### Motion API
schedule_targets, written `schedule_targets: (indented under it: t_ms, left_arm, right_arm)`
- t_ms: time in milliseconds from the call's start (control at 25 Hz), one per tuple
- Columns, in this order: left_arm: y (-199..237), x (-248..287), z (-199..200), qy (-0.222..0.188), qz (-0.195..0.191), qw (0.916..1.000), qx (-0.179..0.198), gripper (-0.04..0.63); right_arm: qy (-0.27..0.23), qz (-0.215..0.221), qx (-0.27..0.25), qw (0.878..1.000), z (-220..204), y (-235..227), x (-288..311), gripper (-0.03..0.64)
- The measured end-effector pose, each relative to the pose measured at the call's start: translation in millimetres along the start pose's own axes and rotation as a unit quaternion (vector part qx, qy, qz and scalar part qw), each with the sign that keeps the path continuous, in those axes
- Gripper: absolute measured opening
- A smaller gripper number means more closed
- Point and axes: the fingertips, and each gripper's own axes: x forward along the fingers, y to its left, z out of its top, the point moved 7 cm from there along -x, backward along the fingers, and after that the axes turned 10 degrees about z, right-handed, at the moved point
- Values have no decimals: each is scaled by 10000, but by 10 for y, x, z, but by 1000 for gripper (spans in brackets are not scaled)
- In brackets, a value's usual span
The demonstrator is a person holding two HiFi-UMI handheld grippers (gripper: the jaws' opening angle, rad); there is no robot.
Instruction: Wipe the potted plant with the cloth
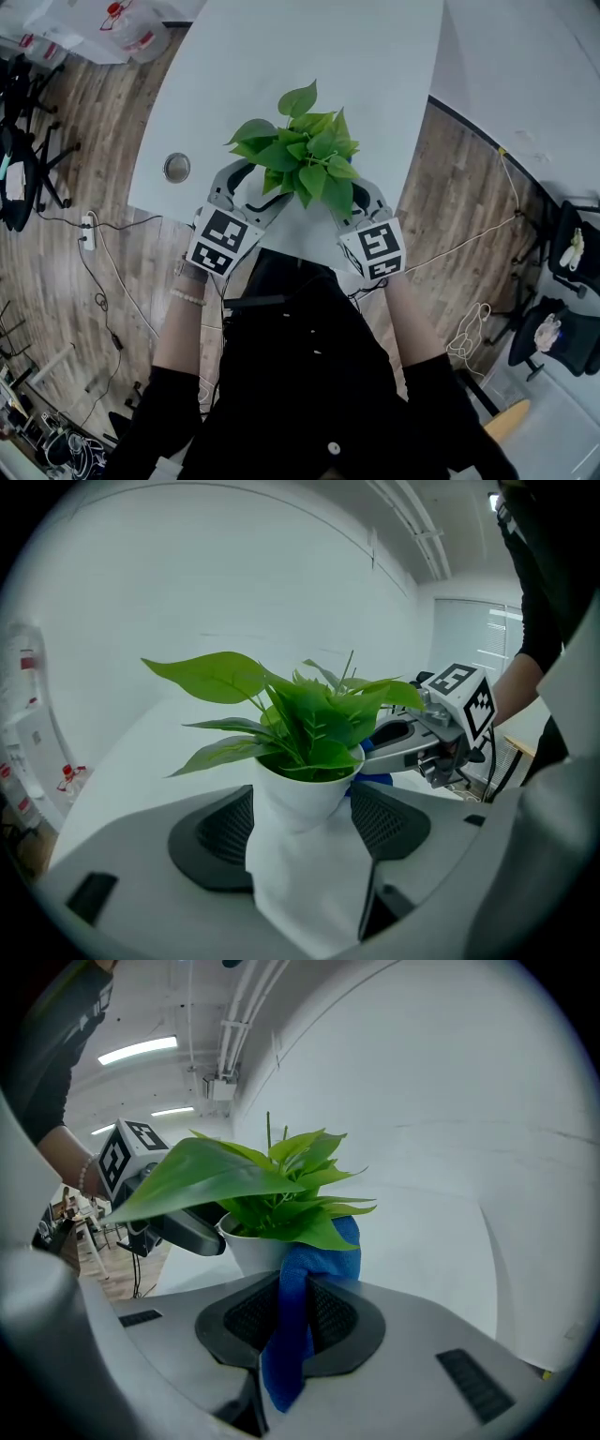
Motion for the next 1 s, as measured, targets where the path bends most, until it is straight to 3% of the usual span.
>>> schedule_targets:
  t_ms: [200, 360, 1000]
  left_arm:
    - [5, 39, 58, -123, -166, 9992, 342, 319]
    - [-28, 60, 80, -162, -45, 9993, 347, 318]
    - [-319, 79, 71, 95, 941, 9949, -359, 311]
  right_arm:
    - [43, -33, -124, 9999, 37, -66, 57, 84]
    - [44, -67, -134, 9999, 42, -102, 41, 84]
    - [42, 161, 2, 9999, -73, 258, -95, 84]
